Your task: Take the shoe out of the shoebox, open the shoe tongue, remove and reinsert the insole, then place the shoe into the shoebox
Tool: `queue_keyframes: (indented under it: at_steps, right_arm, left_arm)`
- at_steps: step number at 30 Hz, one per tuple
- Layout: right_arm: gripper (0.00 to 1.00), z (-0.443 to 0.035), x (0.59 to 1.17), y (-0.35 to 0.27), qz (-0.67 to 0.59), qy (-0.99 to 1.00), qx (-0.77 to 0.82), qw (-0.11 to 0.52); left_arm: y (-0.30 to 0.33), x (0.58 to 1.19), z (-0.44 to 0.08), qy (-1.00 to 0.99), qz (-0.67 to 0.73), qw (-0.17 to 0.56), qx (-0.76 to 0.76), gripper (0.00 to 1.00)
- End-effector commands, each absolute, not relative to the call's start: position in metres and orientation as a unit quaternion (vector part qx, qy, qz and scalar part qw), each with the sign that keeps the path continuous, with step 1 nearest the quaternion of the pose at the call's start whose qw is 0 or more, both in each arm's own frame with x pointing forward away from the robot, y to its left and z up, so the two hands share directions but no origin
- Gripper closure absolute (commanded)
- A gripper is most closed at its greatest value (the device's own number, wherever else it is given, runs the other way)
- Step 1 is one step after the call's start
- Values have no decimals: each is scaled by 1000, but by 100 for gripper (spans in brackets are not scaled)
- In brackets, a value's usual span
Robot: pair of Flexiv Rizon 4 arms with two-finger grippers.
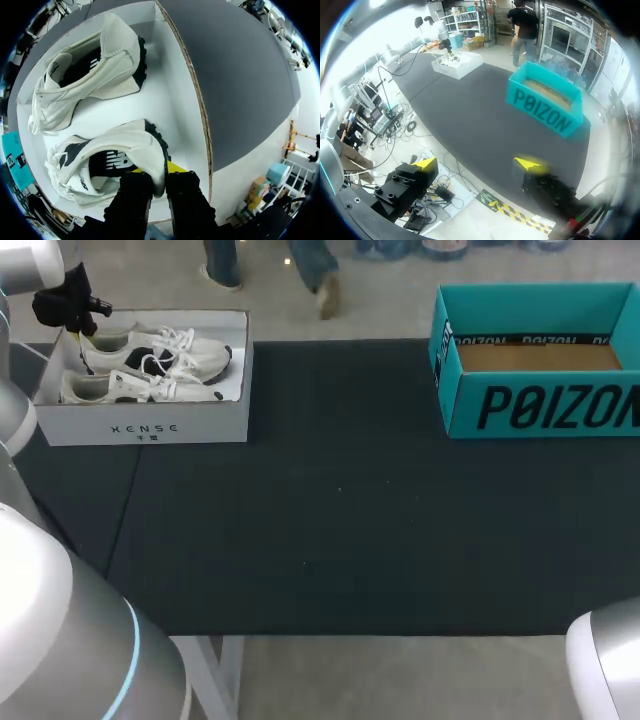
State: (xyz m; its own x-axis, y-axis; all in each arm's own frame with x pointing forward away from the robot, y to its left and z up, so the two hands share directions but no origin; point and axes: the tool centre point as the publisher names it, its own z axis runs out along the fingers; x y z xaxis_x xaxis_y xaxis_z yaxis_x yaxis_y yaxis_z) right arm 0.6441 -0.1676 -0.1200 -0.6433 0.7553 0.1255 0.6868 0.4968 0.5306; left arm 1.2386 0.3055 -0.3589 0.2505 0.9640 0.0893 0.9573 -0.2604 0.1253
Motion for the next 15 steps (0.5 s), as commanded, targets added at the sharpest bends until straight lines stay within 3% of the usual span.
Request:
queue_keyframes:
  at_steps: [1, 15]
  right_arm:
    - [0, -118, 647, -168, 275, 864, 418, 58]
    - [0, -118, 647, -168, 275, 864, 418, 58]
  left_arm:
    - [301, 1230, -348, 605, 87, 34, 791, 0]
    - [282, 1179, -276, 610, 67, 62, 787, 0]
